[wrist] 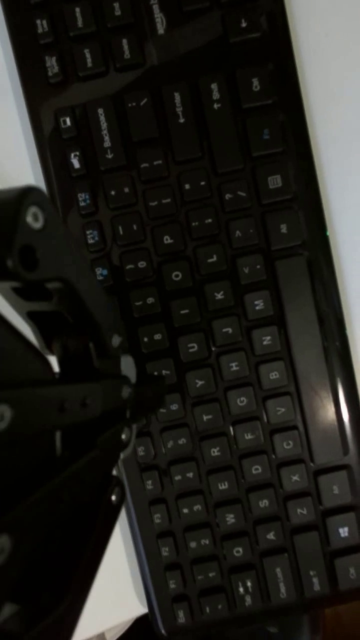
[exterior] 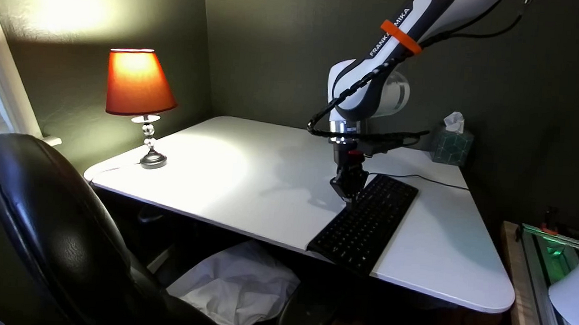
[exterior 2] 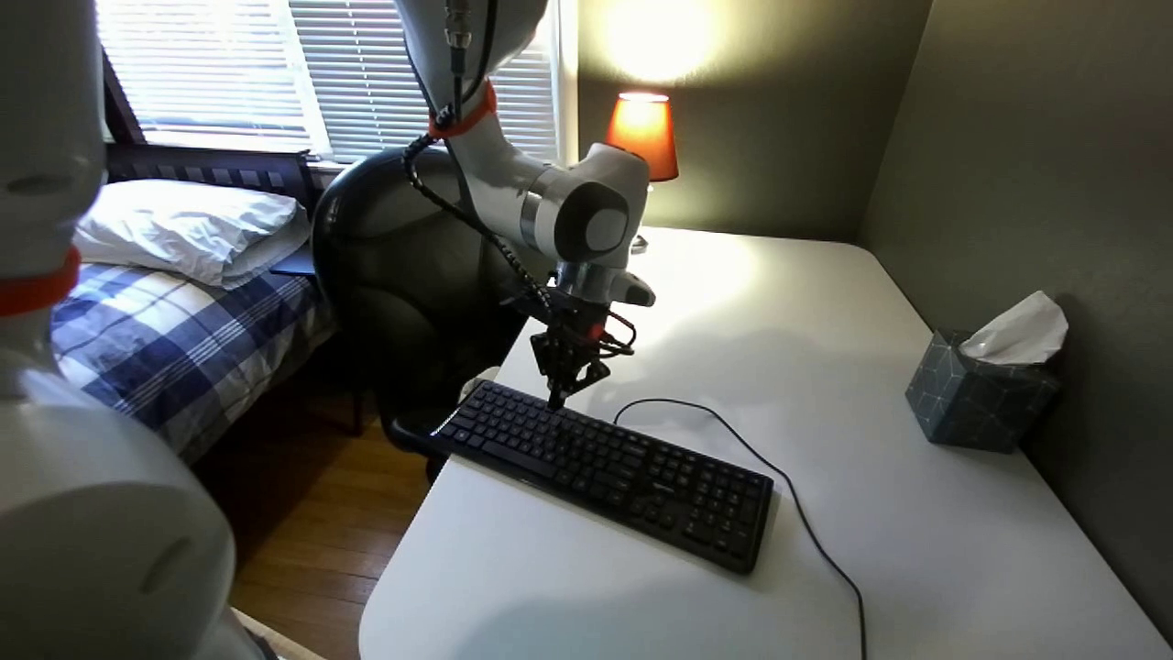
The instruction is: Press a key on the keyboard
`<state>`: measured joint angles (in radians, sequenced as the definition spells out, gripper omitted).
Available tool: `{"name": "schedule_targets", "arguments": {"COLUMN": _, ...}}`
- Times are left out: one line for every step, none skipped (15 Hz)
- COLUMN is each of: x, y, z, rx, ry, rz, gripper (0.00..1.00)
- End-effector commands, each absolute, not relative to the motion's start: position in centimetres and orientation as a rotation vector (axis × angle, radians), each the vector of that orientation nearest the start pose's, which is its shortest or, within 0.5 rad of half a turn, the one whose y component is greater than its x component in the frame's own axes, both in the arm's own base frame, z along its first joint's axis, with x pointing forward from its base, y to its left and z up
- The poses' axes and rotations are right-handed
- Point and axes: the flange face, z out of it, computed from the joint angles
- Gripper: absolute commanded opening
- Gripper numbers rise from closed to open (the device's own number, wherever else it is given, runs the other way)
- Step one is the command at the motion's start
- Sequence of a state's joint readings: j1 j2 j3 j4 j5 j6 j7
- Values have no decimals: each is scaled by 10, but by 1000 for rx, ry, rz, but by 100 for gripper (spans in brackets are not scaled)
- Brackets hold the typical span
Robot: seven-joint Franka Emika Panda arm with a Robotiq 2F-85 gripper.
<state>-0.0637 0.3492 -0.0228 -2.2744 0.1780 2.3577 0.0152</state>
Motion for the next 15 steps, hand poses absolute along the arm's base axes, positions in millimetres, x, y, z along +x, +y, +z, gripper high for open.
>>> {"name": "schedule_targets", "arguments": {"x": 507, "y": -42, "z": 177, "rx": -2947, "ry": 368, "rz": 447, "gripper": 0}}
{"name": "schedule_targets", "arguments": {"x": 509, "y": -42, "z": 176, "rx": -2946, "ry": 373, "rz": 447, "gripper": 0}}
{"name": "schedule_targets", "arguments": {"x": 510, "y": -42, "z": 176, "rx": -2942, "ry": 373, "rz": 445, "gripper": 0}}
{"name": "schedule_targets", "arguments": {"x": 511, "y": -42, "z": 176, "rx": -2940, "ry": 375, "rz": 442, "gripper": 0}}
{"name": "schedule_targets", "arguments": {"x": 512, "y": -43, "z": 175, "rx": -2940, "ry": 376, "rz": 441, "gripper": 0}}
{"name": "schedule_targets", "arguments": {"x": 513, "y": -43, "z": 174, "rx": -2940, "ry": 378, "rz": 443, "gripper": 0}}
{"name": "schedule_targets", "arguments": {"x": 513, "y": -43, "z": 173, "rx": -2938, "ry": 379, "rz": 445, "gripper": 0}}
{"name": "schedule_targets", "arguments": {"x": 513, "y": -43, "z": 172, "rx": -2938, "ry": 380, "rz": 448, "gripper": 0}}
{"name": "schedule_targets", "arguments": {"x": 514, "y": -43, "z": 171, "rx": -2937, "ry": 381, "rz": 454, "gripper": 0}}
{"name": "schedule_targets", "arguments": {"x": 514, "y": -43, "z": 171, "rx": -2937, "ry": 381, "rz": 459, "gripper": 0}}
{"name": "schedule_targets", "arguments": {"x": 514, "y": -43, "z": 170, "rx": -2934, "ry": 381, "rz": 468, "gripper": 0}}
{"name": "schedule_targets", "arguments": {"x": 515, "y": -43, "z": 170, "rx": -2932, "ry": 380, "rz": 475, "gripper": 0}}
{"name": "schedule_targets", "arguments": {"x": 516, "y": -43, "z": 169, "rx": -2931, "ry": 380, "rz": 480, "gripper": 0}}
{"name": "schedule_targets", "arguments": {"x": 516, "y": -43, "z": 169, "rx": -2929, "ry": 380, "rz": 485, "gripper": 0}}
{"name": "schedule_targets", "arguments": {"x": 517, "y": -43, "z": 168, "rx": -2930, "ry": 381, "rz": 483, "gripper": 0}}
